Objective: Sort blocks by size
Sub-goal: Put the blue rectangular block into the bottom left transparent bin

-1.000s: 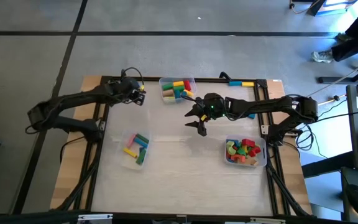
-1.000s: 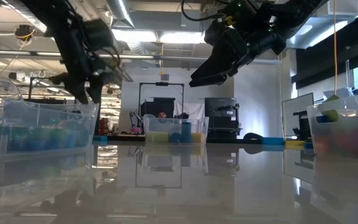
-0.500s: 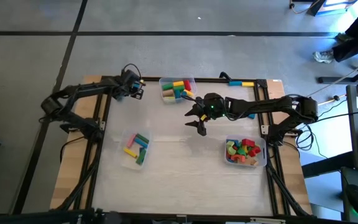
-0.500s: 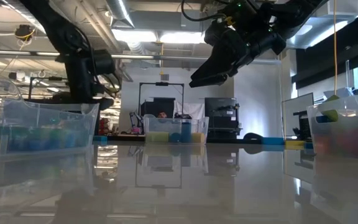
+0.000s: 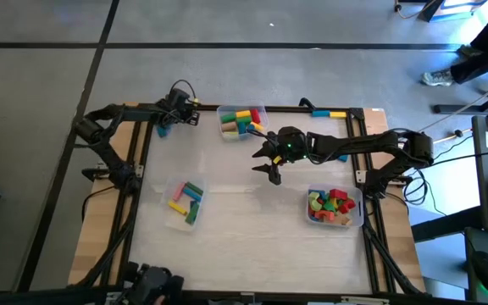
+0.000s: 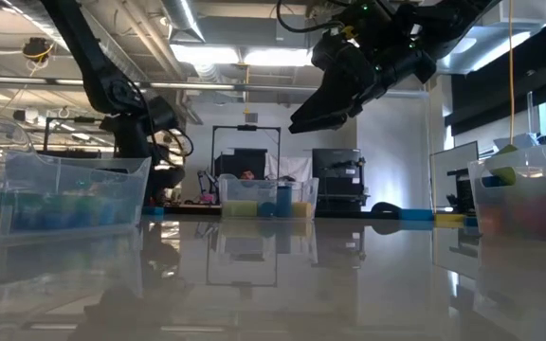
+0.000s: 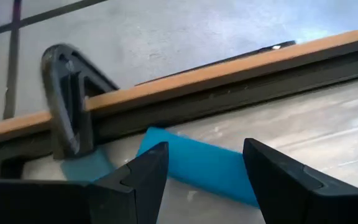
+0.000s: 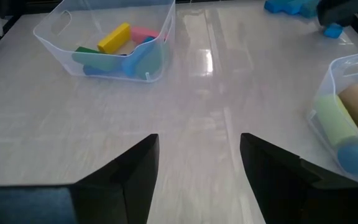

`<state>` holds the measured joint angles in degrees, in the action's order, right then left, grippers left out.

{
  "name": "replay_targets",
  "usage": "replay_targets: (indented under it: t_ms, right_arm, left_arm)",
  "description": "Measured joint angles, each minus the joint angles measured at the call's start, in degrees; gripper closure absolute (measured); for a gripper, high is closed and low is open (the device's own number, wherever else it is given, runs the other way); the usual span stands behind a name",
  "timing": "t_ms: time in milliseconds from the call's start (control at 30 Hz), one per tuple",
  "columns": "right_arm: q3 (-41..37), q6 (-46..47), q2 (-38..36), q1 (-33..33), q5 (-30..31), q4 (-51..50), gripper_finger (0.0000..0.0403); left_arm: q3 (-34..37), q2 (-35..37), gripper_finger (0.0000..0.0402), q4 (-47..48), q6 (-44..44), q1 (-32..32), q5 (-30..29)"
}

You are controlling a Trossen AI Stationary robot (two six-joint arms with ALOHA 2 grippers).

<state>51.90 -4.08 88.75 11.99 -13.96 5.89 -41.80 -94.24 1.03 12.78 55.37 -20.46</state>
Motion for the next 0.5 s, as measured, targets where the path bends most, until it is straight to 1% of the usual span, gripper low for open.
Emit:
replay_targets:
  t_ms: [100,233,300,500]
  right_arm:
    - [0.0,0.0,0.0,0.0,0.0,0.0,0.0178]
    - [0.0,0.0,0.0,0.0,0.8,0.0,0.0178]
    - [0.0,0.8,0.0,0.0,0.9,-0.1,0.0178]
    - [0.0,1.3,0.0,0.0,0.9,-0.2,0.0178]
  left_arm:
    - [-0.2,-1.6,0.0196,-2.0,-1.5,0.6,2.9]
    - [-0.3,-2.0,0.0196,-1.9,-4.9,0.4,4.1]
    - [-0.2,-1.1,0.0196,-0.2,-6.3,-0.5,5.3]
    - [0.1,3.9,0.0196,9.0,-5.8,-4.8,8.2]
